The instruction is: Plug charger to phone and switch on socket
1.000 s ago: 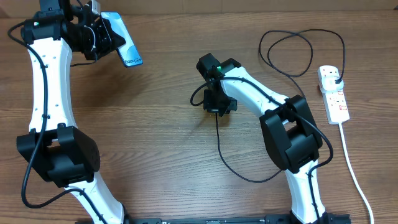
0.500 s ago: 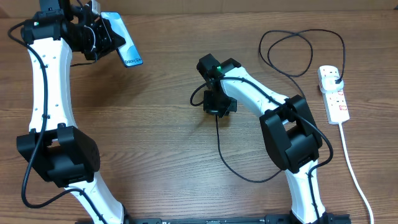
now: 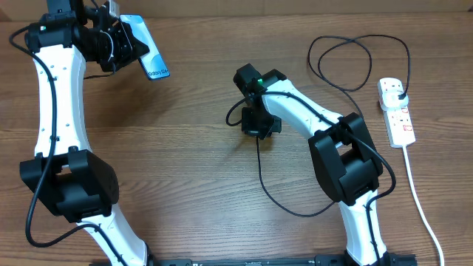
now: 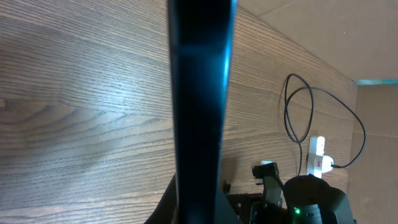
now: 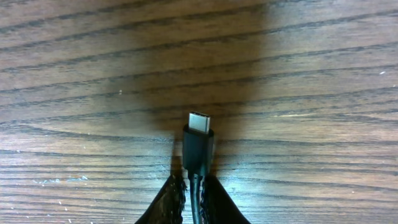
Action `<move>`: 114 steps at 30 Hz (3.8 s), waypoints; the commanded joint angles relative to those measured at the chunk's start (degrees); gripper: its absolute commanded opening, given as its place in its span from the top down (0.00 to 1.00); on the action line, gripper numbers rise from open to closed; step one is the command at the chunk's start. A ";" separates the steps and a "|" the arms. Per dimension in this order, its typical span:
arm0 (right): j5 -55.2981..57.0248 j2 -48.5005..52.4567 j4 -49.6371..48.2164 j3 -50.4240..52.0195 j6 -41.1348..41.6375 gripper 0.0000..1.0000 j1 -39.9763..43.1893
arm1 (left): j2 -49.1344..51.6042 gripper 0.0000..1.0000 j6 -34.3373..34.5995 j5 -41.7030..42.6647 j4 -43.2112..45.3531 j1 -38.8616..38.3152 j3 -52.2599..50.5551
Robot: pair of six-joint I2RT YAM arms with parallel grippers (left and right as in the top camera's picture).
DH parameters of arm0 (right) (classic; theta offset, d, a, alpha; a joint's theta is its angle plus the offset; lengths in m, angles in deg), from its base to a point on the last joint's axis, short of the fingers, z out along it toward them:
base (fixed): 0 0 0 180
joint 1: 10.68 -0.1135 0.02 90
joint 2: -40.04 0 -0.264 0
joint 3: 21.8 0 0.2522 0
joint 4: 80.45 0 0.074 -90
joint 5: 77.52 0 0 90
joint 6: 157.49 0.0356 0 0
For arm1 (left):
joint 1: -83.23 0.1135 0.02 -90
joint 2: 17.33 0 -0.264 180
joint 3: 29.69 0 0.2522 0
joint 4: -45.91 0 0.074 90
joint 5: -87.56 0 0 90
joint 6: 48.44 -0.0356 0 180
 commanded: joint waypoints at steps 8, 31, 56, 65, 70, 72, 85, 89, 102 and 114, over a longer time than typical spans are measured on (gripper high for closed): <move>1.49 3.32 -1.51 1.07 -0.42 0.88 -0.52 | -0.24 0.96 -1.11 0.94 0.24 -0.07 0.57; -15.72 -4.42 -3.39 -4.85 -13.66 0.96 1.31 | -0.24 0.96 -14.67 26.95 5.29 -0.09 0.57; -26.40 -28.35 -6.60 -4.85 -22.34 0.96 -4.81 | -0.22 0.96 -17.46 55.89 13.88 -4.44 0.59; -20.72 -28.22 -4.92 -4.35 -20.11 0.96 -6.16 | -0.22 0.96 -16.65 46.23 13.77 -5.11 0.59; -11.06 -26.58 -3.28 -4.07 -12.02 0.58 -6.29 | -0.22 0.96 -7.82 21.24 10.88 -4.17 0.59; -8.44 -25.51 -3.32 -4.07 -8.83 0.42 -6.32 | -0.22 0.96 -3.28 9.27 8.09 -3.76 0.59; -7.91 -2.05 9.07 -31.76 -8.76 0.27 -6.10 | -0.22 0.96 -0.83 -5.75 3.91 -3.58 0.59; -6.03 6.88 6.99 -37.59 -10.62 0.24 -6.05 | -0.22 0.96 0.50 -5.99 3.17 -2.62 0.57; 7.19 16.06 -0.11 -37.57 -11.15 0.58 -11.34 | -0.22 0.96 0.42 -6.16 1.42 -0.85 0.59; 9.29 20.15 -0.13 -37.55 -11.15 0.60 -12.11 | -0.22 0.96 0.42 -6.16 0.68 -0.76 0.59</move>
